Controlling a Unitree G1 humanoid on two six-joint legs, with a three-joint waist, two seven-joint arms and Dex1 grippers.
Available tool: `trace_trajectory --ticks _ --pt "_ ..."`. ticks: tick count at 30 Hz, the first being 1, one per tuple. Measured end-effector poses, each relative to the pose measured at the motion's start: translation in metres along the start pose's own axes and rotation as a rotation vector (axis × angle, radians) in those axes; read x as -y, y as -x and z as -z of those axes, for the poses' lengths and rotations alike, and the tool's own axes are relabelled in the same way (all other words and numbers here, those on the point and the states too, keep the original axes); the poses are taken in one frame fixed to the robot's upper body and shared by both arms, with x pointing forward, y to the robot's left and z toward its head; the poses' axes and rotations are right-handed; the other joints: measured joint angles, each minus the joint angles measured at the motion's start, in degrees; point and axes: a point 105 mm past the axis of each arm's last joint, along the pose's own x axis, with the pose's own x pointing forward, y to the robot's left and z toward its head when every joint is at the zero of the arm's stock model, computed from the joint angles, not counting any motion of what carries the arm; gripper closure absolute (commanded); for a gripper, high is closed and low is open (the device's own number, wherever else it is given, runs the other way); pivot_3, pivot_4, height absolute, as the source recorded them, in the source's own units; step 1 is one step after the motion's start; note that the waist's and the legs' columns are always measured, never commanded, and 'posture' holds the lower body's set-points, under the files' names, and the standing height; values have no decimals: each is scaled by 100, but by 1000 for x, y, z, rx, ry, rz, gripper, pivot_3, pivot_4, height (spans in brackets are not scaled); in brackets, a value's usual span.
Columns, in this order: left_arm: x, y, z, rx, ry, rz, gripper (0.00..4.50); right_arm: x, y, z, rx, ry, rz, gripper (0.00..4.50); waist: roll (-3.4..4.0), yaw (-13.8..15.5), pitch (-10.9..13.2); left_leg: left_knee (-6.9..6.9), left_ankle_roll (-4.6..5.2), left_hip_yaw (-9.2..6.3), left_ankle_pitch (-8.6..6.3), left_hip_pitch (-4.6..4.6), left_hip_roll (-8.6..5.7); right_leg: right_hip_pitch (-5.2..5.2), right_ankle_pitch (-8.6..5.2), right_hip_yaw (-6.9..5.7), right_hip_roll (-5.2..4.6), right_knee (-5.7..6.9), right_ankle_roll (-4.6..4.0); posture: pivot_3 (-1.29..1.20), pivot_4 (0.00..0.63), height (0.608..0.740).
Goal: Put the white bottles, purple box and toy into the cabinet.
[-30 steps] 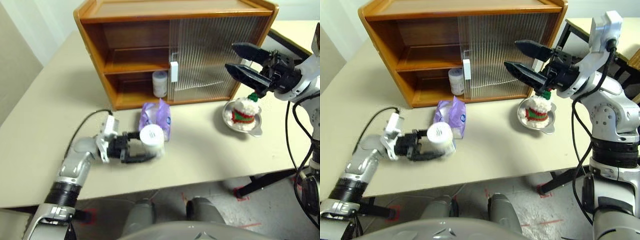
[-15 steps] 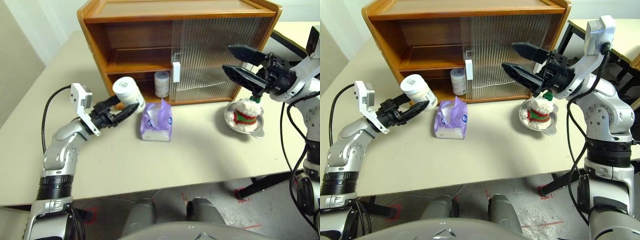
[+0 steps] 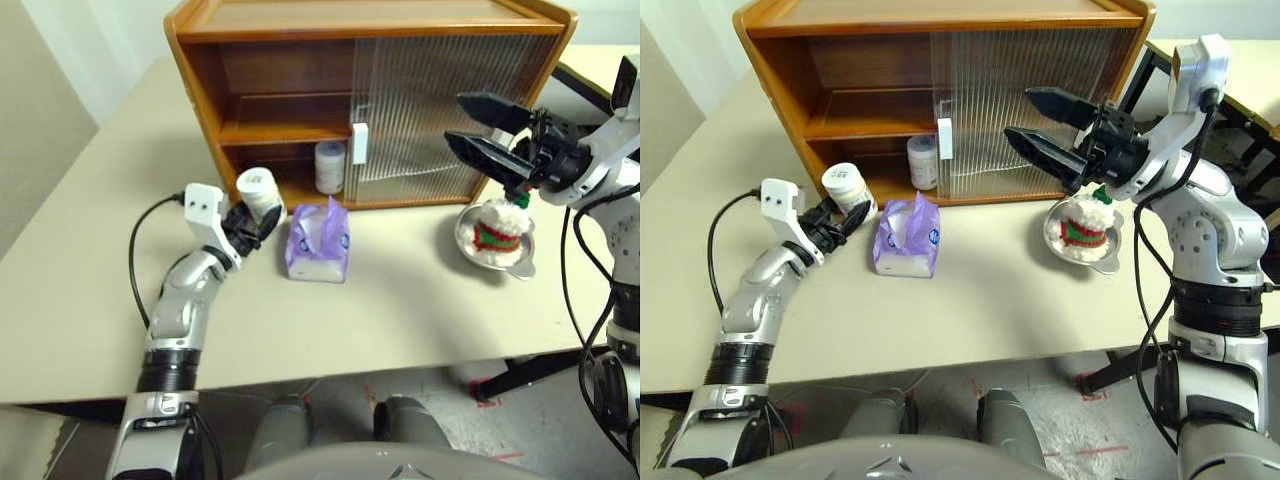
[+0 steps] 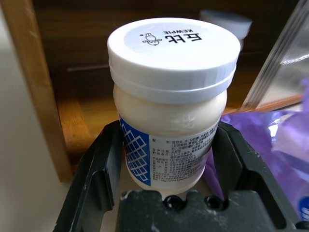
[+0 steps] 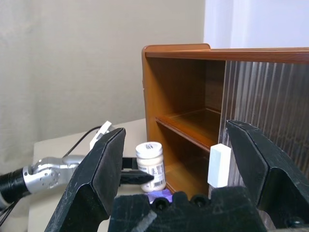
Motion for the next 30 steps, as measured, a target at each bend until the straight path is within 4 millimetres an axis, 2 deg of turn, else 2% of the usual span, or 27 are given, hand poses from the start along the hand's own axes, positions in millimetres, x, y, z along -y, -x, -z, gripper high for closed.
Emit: trace_trajectory --ticks 7,12,30 --pt "3 -22 -9 22 -29 -76 1470 0 0 -1 1 4 1 0 -2 -6 -1 2 4 0 3 0 -3 3 4 0 3 -5 5 8 0 740" --pt "4 -31 -6 12 -37 -114 1470 0 0 -1 1 5 5 0 -2 -17 -1 1 8 0 5 -1 -5 3 4 1 5 -8 5 6 0 740" --pt "-17 -64 -6 -14 -85 -306 1470 -2 3 4 -9 -4 19 0 -7 -12 -1 3 8 -1 5 -2 -10 5 7 1 8 -10 11 -5 0 740"
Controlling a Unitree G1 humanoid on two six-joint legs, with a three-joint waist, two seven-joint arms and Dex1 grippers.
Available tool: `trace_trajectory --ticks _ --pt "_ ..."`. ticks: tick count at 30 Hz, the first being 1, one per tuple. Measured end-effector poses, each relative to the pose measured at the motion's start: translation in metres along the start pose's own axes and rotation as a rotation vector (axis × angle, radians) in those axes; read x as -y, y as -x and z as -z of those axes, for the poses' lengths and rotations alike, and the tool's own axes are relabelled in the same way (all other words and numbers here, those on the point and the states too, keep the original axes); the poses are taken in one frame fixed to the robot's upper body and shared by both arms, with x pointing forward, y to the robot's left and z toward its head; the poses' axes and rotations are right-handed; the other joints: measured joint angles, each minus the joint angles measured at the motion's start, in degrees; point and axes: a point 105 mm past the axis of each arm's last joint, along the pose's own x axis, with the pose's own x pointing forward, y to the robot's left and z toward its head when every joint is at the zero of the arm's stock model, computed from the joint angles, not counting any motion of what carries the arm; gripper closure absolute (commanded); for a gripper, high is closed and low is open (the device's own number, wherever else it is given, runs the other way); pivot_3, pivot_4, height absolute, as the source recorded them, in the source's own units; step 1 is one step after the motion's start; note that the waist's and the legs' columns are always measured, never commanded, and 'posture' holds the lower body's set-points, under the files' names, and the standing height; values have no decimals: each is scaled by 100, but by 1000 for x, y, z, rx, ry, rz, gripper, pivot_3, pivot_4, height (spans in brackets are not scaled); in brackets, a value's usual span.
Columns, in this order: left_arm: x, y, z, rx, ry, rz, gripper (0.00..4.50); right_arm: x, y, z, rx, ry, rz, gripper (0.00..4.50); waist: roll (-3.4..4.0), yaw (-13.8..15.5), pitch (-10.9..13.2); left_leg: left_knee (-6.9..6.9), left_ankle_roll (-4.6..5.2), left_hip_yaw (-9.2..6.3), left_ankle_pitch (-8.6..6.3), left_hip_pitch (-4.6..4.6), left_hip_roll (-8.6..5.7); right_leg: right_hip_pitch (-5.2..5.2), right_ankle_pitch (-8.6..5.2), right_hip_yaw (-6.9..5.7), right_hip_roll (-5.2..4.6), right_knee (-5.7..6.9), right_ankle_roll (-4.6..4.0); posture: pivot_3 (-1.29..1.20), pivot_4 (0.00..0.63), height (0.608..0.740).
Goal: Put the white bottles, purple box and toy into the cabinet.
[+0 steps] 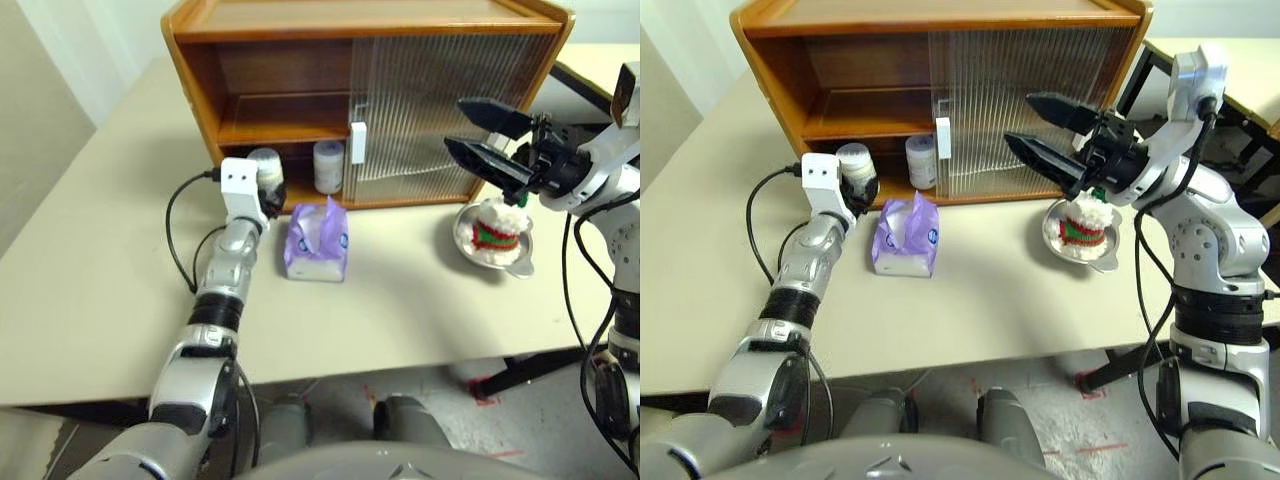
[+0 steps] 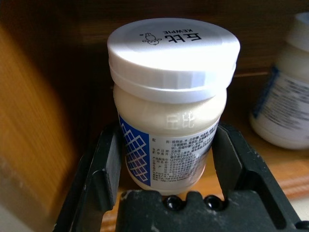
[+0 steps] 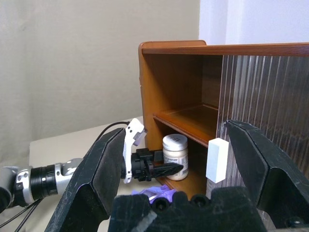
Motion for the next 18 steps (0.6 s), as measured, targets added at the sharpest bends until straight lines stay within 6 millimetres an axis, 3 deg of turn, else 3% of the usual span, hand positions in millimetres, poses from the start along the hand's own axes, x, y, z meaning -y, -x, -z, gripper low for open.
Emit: trace_trajectory --ticks 18 --pt "9 -19 2 -34 -8 -61 1470 -1 -1 -1 2 7 1 0 -3 -12 0 0 -6 0 -3 -2 -6 0 2 -1 2 -2 3 -17 0 740"
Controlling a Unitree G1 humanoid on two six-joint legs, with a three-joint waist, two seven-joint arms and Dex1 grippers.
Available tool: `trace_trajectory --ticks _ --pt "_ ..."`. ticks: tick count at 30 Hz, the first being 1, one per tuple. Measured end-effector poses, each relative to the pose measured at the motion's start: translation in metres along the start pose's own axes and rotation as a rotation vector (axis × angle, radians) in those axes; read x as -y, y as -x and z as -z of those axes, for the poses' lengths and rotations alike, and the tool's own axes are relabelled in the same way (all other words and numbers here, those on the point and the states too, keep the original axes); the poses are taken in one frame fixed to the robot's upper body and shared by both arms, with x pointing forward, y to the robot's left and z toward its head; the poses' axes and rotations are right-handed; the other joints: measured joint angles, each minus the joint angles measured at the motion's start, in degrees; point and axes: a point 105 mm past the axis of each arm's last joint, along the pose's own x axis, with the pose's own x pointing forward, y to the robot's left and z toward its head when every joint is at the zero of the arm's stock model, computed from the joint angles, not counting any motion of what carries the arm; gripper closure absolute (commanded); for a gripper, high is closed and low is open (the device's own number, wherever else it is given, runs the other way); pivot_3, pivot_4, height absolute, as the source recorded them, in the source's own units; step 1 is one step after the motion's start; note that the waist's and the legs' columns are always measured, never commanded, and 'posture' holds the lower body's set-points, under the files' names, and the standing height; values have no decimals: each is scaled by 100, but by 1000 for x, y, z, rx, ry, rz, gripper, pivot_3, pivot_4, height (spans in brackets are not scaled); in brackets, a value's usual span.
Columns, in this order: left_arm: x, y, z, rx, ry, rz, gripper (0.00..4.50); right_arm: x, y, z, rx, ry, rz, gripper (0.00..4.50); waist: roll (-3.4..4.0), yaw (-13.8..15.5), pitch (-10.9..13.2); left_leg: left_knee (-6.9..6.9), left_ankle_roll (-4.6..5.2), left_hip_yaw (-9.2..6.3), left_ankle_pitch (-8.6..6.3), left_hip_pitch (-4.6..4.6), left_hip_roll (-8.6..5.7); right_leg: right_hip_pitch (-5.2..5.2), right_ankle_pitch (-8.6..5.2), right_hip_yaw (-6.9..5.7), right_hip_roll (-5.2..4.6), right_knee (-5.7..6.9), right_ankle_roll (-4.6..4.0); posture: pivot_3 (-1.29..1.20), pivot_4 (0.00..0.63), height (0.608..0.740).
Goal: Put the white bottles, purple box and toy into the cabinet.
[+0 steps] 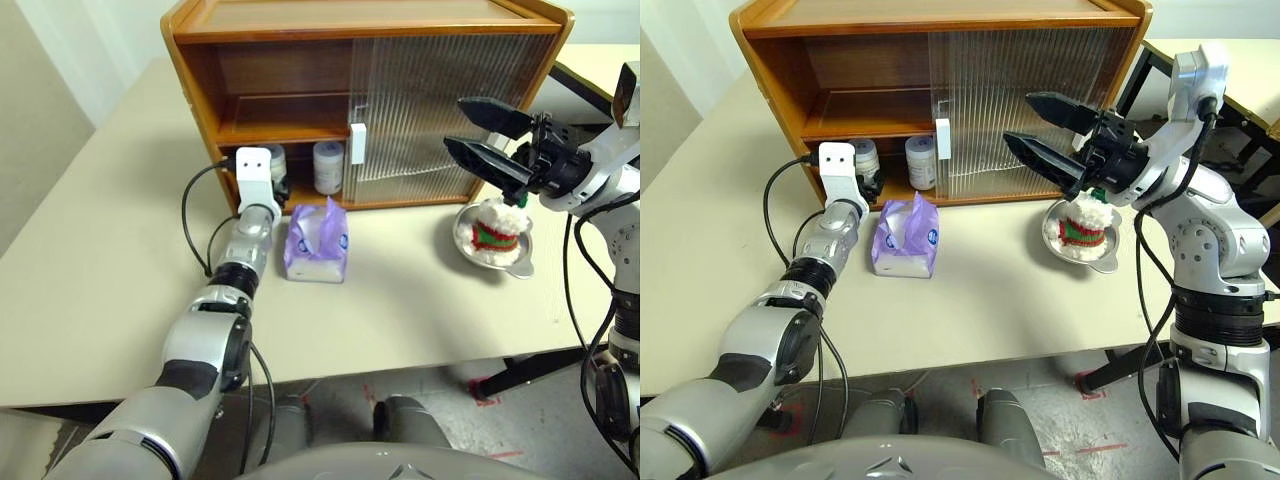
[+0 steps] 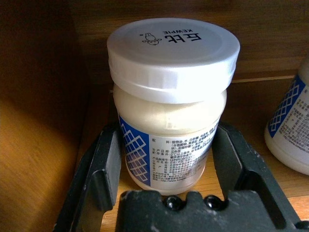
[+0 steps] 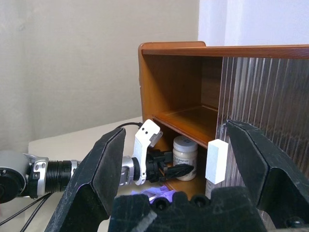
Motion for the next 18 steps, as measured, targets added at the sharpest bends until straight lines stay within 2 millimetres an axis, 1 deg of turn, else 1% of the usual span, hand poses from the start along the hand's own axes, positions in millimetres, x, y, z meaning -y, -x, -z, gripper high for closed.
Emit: trace_trajectory --ticks 2,3,4,9,14,18 --pt "1 0 0 0 11 7 720 0 0 0 0 0 0 0 0 2 0 0 0 0 0 0 0 0 0 0 0 0 0 -16 0 740" --pt "4 0 0 3 15 24 453 0 0 0 0 0 0 0 0 3 0 0 -1 0 0 0 -1 0 0 0 0 0 0 -15 0 740" --pt "6 0 0 5 19 41 19 0 0 0 0 0 0 0 0 2 0 0 -1 1 0 0 -4 0 0 0 0 0 0 -15 0 740" --pt "12 1 -8 41 32 96 19 0 0 0 1 0 0 0 0 4 0 0 0 -1 0 0 -12 0 0 0 -1 0 -1 -5 0 740" --pt "9 7 -11 85 49 118 19 0 0 0 0 0 -2 0 0 -3 -1 0 1 -1 0 1 3 0 2 1 -1 3 -3 8 0 740" --pt "3 17 -15 116 57 126 19 0 0 1 0 -5 -6 0 -1 5 -1 0 1 -1 0 2 4 0 4 2 -1 5 -4 19 0 740"
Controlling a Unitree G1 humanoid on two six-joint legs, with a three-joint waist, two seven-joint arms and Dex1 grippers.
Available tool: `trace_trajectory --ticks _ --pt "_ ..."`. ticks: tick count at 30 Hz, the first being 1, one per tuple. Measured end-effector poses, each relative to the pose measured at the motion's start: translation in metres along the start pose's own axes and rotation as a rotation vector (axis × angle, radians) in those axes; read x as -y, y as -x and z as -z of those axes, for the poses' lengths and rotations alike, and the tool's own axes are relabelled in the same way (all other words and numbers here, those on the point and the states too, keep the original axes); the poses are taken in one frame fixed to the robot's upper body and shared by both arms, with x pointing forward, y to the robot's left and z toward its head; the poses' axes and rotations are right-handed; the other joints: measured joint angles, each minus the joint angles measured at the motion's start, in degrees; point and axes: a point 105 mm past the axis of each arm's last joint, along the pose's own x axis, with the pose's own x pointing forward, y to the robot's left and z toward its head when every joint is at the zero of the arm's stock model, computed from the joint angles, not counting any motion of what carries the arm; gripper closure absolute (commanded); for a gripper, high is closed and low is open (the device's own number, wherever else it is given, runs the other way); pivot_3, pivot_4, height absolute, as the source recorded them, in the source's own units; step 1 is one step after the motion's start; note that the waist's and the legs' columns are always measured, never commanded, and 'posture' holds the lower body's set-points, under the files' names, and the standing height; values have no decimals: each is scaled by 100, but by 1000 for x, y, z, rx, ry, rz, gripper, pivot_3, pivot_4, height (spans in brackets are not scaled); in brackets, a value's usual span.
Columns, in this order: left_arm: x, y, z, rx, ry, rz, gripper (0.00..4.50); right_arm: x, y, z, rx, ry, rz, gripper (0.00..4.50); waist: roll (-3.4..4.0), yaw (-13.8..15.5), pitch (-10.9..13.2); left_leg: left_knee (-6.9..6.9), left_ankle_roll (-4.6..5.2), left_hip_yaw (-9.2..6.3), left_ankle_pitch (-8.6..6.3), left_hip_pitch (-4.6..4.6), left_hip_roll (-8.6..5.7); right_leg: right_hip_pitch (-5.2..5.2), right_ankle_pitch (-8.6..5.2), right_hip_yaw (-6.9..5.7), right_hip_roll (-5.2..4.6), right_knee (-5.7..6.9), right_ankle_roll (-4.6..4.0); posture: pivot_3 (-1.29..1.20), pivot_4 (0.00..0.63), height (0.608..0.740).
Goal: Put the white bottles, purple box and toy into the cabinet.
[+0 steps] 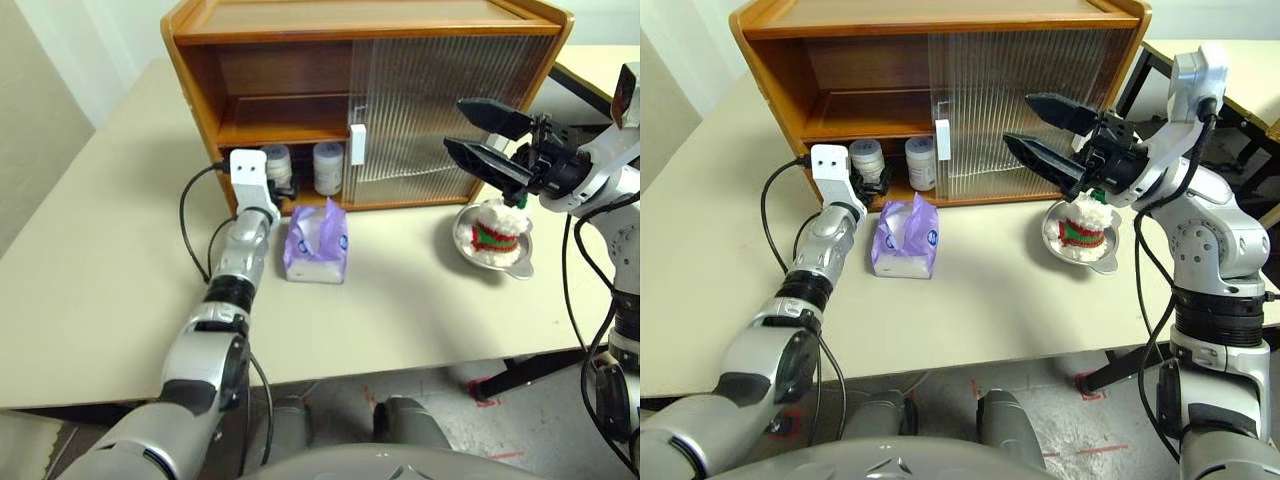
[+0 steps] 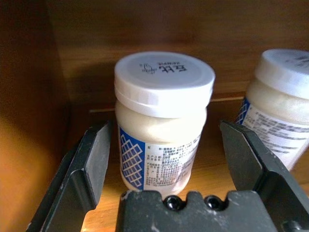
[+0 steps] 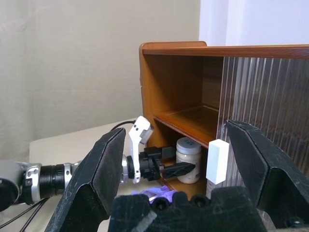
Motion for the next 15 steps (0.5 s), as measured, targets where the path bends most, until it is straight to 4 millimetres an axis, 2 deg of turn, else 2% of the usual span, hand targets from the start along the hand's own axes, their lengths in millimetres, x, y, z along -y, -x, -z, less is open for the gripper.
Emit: trace_trajectory --ticks 7,12,15 --pt "2 23 -15 26 7 76 19 0 -2 0 7 -4 -8 0 0 -1 0 1 0 1 0 2 2 0 1 3 0 2 -2 34 0 740" --pt "5 51 -27 21 7 277 19 1 -2 1 9 -8 -15 0 2 -9 -1 1 5 2 3 6 6 -1 -3 5 4 8 -10 43 0 740" --pt "10 69 -40 39 49 461 19 2 -2 1 12 -15 -15 0 2 -10 -1 1 5 3 3 8 7 -2 -6 4 4 10 -15 50 0 740"
